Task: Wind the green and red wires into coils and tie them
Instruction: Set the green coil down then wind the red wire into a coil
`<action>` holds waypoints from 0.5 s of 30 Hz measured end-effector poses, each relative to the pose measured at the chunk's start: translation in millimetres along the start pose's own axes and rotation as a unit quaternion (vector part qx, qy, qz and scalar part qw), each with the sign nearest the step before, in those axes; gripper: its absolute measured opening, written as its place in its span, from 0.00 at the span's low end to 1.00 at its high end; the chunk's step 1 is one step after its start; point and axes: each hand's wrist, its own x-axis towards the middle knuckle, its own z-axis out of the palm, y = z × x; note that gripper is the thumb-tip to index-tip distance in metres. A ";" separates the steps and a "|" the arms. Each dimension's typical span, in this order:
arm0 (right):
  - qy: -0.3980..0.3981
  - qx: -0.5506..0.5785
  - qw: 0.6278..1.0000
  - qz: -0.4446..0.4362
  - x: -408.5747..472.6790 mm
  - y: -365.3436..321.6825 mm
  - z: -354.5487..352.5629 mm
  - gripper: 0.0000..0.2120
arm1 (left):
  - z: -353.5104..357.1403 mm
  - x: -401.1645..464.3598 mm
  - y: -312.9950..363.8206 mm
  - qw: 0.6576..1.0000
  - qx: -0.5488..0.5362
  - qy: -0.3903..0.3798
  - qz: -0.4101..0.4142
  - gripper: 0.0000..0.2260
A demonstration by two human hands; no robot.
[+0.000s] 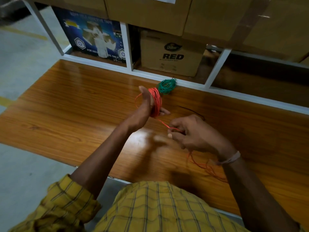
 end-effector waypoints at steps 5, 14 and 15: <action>-0.008 0.069 0.998 0.008 1.7 1.0 -42.7 0.06 | 7.9 -6.0 -17.7 0.982 0.181 -0.041 -0.019 0.63; 0.196 0.136 0.971 0.006 28.7 47.6 -74.2 0.08 | 15.5 -38.0 -16.0 0.977 0.038 -0.208 0.016 0.61; 0.211 0.131 0.969 0.012 34.6 53.6 -65.3 0.07 | 15.3 -39.4 -16.5 0.974 0.015 -0.224 0.021 0.61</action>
